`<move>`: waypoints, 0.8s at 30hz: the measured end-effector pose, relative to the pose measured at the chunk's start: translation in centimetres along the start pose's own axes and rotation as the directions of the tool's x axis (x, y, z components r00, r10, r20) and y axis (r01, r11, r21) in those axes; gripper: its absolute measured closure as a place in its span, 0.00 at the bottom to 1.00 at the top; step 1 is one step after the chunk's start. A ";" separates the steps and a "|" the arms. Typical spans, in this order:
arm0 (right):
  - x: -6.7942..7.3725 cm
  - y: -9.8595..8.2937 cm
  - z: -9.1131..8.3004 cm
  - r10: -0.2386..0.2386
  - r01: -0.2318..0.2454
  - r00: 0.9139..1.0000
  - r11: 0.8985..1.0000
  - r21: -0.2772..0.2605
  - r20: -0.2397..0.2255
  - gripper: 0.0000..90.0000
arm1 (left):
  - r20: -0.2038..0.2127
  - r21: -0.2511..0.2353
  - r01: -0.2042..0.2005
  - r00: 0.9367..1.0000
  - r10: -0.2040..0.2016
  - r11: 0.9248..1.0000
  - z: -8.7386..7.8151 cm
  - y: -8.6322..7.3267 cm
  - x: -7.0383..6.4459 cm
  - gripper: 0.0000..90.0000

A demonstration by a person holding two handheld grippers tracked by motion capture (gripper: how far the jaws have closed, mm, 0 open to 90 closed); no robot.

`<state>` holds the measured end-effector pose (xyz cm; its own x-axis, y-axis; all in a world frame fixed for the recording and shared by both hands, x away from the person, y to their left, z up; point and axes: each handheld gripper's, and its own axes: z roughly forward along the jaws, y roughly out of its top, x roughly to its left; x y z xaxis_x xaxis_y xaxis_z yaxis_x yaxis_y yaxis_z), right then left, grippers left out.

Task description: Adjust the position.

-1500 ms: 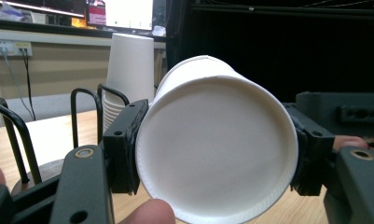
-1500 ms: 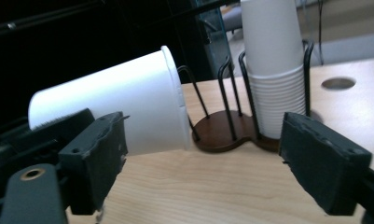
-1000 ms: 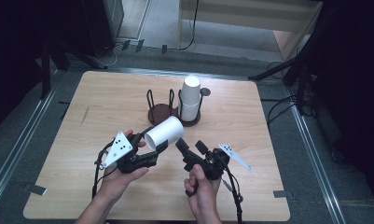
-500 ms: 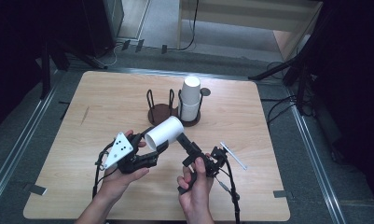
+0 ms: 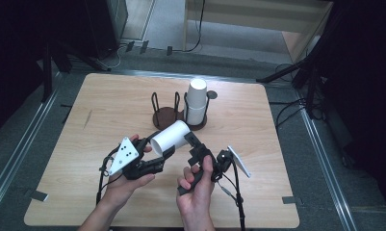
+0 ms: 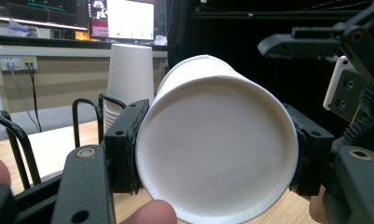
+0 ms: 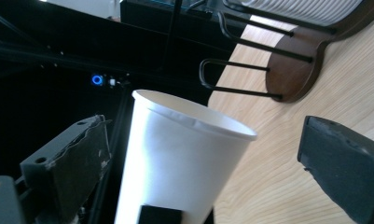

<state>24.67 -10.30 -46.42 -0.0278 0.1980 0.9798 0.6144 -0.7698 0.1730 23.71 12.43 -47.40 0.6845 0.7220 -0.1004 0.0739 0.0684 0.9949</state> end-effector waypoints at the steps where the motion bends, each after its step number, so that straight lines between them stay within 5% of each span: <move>1: 0.1 0.0 0.1 0.019 -0.018 1.000 1.000 0.005 -0.010 0.01 | 0.001 0.002 0.000 1.000 0.000 1.000 0.0 0.0 0.0 0.39; 5: 0.1 -0.2 0.5 0.065 -0.065 0.998 0.998 0.020 -0.010 0.01 | 0.007 0.004 -0.005 1.000 0.005 1.000 0.0 0.0 -0.1 0.39; 24: -0.8 -0.4 2.5 0.144 -0.143 0.990 0.987 0.070 -0.008 0.00 | 0.027 0.025 -0.023 0.999 0.022 0.999 0.3 -0.2 -0.8 0.39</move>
<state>26.43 -8.66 -47.47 0.0549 0.0803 0.9953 0.6654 -0.7461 0.0235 23.40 11.62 -47.56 0.7057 0.7042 -0.0787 0.0765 0.0347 0.9965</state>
